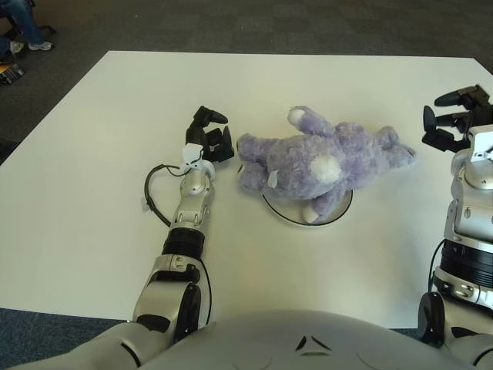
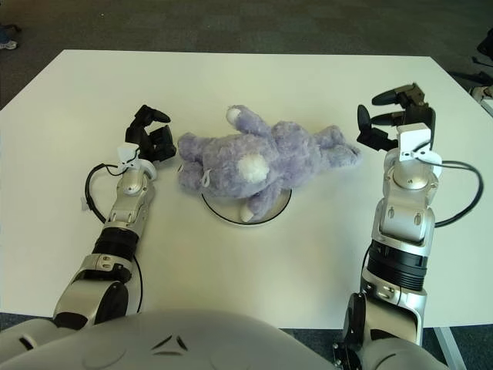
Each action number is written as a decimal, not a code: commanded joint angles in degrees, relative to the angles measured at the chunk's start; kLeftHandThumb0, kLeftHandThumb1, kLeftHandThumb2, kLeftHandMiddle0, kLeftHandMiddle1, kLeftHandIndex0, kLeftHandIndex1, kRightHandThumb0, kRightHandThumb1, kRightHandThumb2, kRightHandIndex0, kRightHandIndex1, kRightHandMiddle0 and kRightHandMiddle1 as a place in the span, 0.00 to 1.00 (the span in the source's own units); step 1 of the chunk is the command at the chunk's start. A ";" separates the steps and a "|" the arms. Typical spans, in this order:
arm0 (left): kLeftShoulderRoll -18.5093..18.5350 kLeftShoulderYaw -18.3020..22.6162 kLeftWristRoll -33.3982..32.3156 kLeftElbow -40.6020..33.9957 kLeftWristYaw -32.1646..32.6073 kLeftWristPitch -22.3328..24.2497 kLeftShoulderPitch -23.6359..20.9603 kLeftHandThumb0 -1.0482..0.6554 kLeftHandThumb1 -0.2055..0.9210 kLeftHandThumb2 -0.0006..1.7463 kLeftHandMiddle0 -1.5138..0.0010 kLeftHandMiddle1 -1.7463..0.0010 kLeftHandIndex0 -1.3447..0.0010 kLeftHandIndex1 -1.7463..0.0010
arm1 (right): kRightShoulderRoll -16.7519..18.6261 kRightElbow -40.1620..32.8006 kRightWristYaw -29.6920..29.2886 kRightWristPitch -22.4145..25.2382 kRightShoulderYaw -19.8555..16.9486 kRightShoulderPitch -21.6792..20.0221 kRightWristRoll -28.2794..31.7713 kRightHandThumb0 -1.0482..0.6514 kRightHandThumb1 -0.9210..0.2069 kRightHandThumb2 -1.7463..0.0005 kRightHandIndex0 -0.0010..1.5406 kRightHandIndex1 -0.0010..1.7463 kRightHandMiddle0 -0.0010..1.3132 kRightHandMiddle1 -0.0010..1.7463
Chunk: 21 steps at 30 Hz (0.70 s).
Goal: Put the doll into the plate.
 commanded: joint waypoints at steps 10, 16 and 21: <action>0.55 0.43 -0.51 0.83 -0.91 0.05 1.94 0.34 0.49 0.73 0.22 0.00 0.56 0.00 | 3.10 12.66 -2.99 -10.52 -5.39 -0.94 11.53 0.62 0.76 0.10 0.54 0.94 0.44 1.00; 0.69 0.44 -0.52 0.53 -1.36 0.38 1.99 0.34 0.49 0.73 0.22 0.00 0.57 0.00 | 4.64 14.42 -2.70 -13.23 -6.39 -1.09 16.77 0.62 0.78 0.08 0.55 0.95 0.44 1.00; 0.75 0.42 -0.45 0.30 -1.49 0.85 2.02 0.34 0.50 0.73 0.22 0.00 0.57 0.00 | 5.32 14.69 -1.37 -15.55 -6.26 -0.08 19.88 0.62 0.81 0.05 0.56 0.96 0.47 1.00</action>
